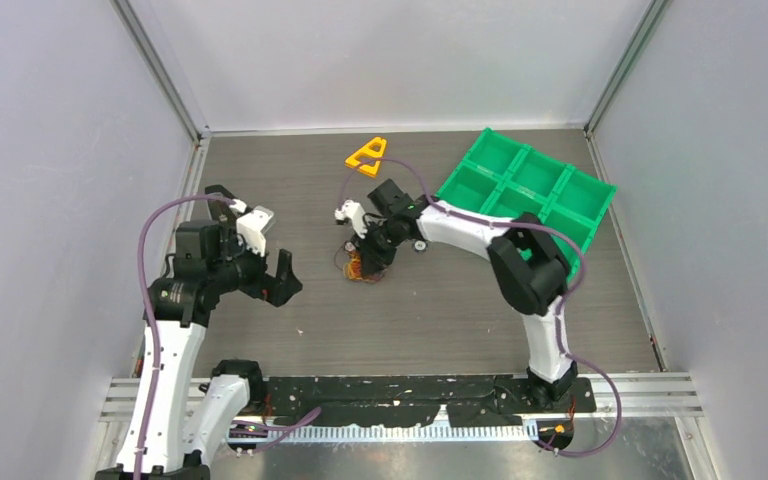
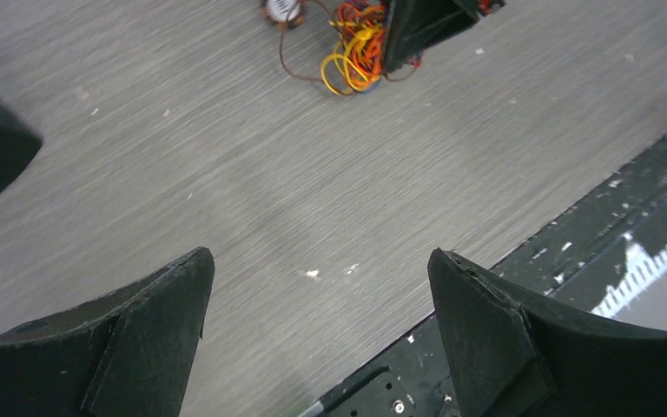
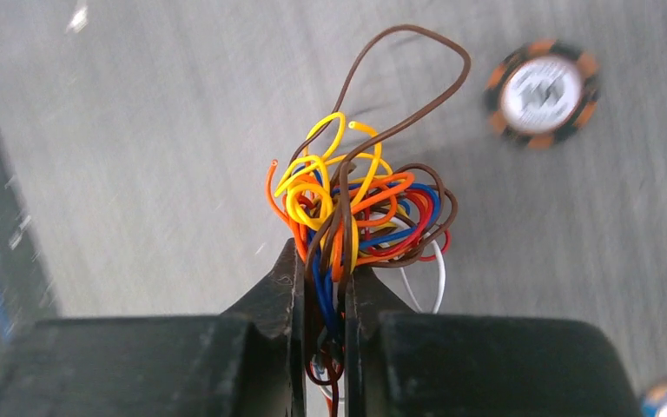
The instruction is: Untangle the cables
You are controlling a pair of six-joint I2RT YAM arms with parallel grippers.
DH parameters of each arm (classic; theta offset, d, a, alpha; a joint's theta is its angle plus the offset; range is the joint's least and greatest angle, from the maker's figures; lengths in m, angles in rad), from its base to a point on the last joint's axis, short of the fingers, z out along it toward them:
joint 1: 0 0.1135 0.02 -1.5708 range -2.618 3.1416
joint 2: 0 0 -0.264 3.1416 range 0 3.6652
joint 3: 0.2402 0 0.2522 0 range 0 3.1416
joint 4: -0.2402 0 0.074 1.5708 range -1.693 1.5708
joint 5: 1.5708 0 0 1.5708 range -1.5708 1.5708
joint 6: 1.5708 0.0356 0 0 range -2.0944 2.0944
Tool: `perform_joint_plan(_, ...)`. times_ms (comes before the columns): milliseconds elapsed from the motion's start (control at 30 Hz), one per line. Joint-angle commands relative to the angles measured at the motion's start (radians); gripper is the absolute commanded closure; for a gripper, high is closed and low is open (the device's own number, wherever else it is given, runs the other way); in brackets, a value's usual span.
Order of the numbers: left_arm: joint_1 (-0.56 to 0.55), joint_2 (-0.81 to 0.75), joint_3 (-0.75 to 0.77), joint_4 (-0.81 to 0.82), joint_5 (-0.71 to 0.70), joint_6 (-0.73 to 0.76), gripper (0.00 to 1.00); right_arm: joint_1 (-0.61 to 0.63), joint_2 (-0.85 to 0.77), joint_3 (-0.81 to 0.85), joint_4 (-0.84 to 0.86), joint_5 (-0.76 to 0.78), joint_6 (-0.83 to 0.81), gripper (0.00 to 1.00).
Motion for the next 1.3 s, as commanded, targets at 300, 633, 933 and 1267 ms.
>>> perform_joint_plan(300, -0.219, 0.092, -0.115, 0.501, 0.362, 0.037, 0.04, -0.004, -0.597, -0.270, -0.034, -0.287, -0.139, 0.89)
perform_joint_plan(633, -0.452, 0.185, -0.111, 0.678, 0.293, -0.063, 0.45, 0.000, -0.662, -0.264, -0.093, -0.322, -0.187, 0.84)
perform_joint_plan(933, -0.449, 0.202, -0.089, 0.617, 0.296, -0.075, 1.00, -0.058, -0.733, -0.360, -0.098, -0.295, -0.166, 0.78)
perform_joint_plan(1267, -0.099, 0.119, -0.092, 0.360, 0.283, 0.135, 1.00, -0.381, -0.765, -0.451, -0.295, -0.271, -0.335, 0.82)
